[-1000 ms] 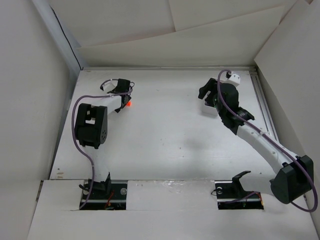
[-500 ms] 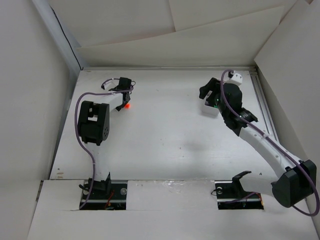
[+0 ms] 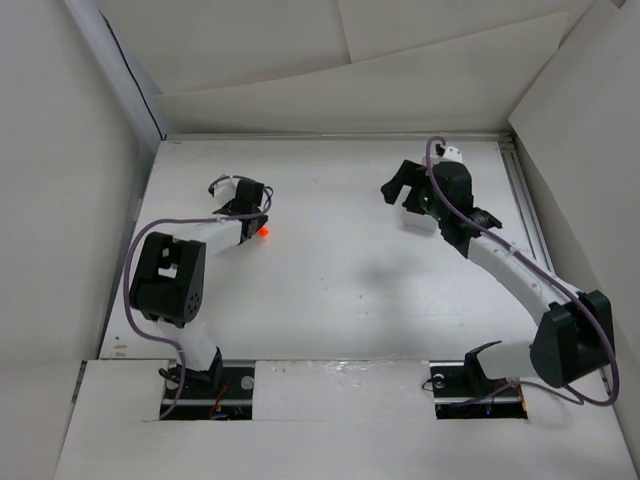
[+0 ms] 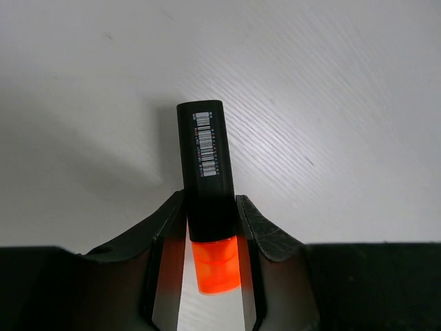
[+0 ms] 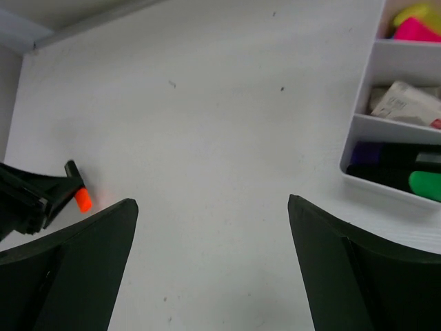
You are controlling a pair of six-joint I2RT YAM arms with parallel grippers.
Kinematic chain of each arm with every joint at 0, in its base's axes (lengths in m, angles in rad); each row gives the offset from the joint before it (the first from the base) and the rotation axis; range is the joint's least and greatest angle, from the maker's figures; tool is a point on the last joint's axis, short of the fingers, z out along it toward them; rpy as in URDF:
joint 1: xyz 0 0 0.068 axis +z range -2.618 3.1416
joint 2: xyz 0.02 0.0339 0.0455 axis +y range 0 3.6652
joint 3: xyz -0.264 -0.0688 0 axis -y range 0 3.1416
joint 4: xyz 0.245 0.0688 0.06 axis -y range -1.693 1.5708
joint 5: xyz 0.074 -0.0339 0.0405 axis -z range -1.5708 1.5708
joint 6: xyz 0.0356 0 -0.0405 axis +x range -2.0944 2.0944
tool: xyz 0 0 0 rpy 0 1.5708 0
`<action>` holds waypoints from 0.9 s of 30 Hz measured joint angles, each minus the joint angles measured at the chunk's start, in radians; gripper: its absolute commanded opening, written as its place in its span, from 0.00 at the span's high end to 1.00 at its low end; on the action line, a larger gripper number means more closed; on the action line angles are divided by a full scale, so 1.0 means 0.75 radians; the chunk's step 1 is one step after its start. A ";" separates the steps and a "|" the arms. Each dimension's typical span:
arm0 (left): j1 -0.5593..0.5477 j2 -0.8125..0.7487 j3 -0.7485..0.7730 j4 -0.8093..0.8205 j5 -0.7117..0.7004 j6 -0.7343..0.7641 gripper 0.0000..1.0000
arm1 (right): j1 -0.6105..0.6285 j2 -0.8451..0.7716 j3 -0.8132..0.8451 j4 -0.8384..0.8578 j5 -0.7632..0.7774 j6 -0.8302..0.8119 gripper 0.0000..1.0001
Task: Sort the stationery into containers
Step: Pick up the stationery from the center of the board.
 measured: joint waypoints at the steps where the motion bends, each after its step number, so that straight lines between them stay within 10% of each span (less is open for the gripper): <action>1: -0.014 -0.036 -0.035 0.045 0.032 0.015 1.00 | -0.001 0.036 0.005 -0.001 -0.035 -0.002 0.04; 9: -0.156 -0.313 -0.311 0.300 0.202 0.146 1.00 | 0.003 0.197 0.018 0.010 -0.291 0.000 0.06; 13: -0.236 -0.400 -0.423 0.425 0.318 0.209 1.00 | 0.018 0.239 0.036 0.060 -0.408 0.013 0.53; 14: -0.253 -0.410 -0.444 0.451 0.355 0.224 1.00 | 0.025 0.247 0.037 0.077 -0.432 0.027 0.87; 16: -0.279 -0.425 -0.483 0.500 0.417 0.249 1.00 | 0.042 0.257 0.036 0.111 -0.472 0.060 1.00; 19: -0.324 -0.458 -0.531 0.547 0.480 0.286 1.00 | 0.071 0.263 0.036 0.168 -0.521 0.104 0.86; 22: -0.366 -0.491 -0.549 0.598 0.544 0.311 1.00 | 0.106 0.268 0.036 0.225 -0.559 0.142 0.42; 27: -0.388 -0.548 -0.580 0.700 0.651 0.340 1.00 | 0.171 0.358 0.037 0.305 -0.610 0.176 0.28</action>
